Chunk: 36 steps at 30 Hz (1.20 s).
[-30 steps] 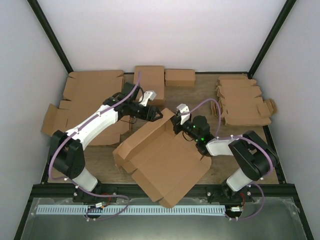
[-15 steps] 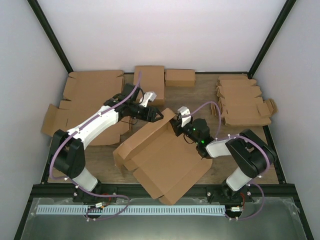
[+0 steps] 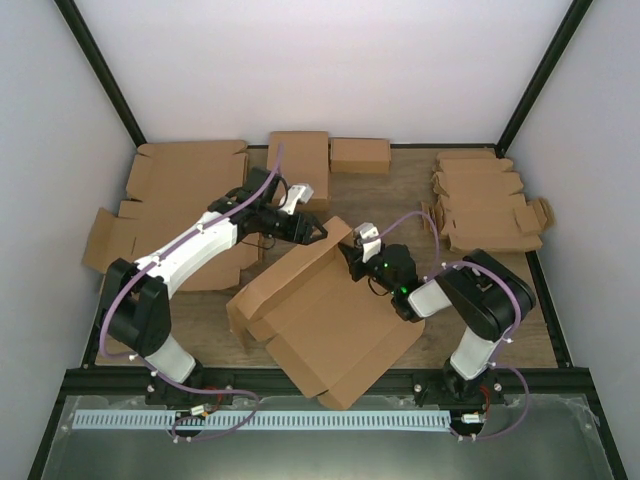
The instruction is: Fold the paper box
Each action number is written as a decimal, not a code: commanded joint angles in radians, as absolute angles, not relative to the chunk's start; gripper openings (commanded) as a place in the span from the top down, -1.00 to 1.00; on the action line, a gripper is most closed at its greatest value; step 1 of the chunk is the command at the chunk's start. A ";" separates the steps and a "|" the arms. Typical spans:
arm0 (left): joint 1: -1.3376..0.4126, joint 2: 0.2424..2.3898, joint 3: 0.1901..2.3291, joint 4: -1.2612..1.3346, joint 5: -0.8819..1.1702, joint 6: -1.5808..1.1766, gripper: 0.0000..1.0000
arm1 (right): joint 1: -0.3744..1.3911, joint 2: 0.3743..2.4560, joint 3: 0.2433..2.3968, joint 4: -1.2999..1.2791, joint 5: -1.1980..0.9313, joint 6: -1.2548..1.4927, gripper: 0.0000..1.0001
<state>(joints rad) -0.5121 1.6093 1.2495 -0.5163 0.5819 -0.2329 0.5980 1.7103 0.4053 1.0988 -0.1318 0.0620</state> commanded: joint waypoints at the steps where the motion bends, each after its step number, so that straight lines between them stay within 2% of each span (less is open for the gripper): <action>1: -0.512 1.621 1.231 -0.503 0.587 -0.234 -0.38 | 0.603 1.723 0.428 1.139 -0.104 0.055 0.51; 4: -0.512 1.626 1.229 -0.500 0.592 -0.236 -0.38 | 0.603 1.746 0.426 1.150 -0.102 0.058 0.43; 6: -0.512 1.625 1.225 -0.498 0.591 -0.235 -0.38 | 0.603 1.762 0.426 1.156 -0.103 0.060 0.46; 12: -0.512 1.620 1.216 -0.497 0.591 -0.235 -0.38 | 0.603 1.779 0.442 1.145 -0.104 0.070 0.85; 16: -0.512 1.600 1.228 -0.513 0.568 -0.240 -0.38 | 0.604 1.737 0.439 1.109 -0.080 0.074 0.93; 18: -0.513 1.562 1.268 -0.548 0.514 -0.252 -0.43 | 0.604 1.699 0.447 1.054 -0.051 0.086 0.97; 24: -0.512 1.347 1.420 -0.653 0.291 -0.266 -0.78 | 0.603 1.559 0.438 0.898 0.045 0.169 0.99; 28: -0.512 1.212 1.456 -0.709 0.149 -0.295 -0.85 | 0.569 1.471 0.451 0.712 0.115 0.314 0.99; 32: -0.511 1.099 1.445 -0.759 0.034 -0.315 -0.89 | 0.465 1.378 0.412 0.659 -0.018 0.480 0.99; 36: -0.485 1.091 1.442 -0.846 -0.048 -0.294 -0.91 | 0.407 1.280 0.382 0.614 -0.073 0.572 0.99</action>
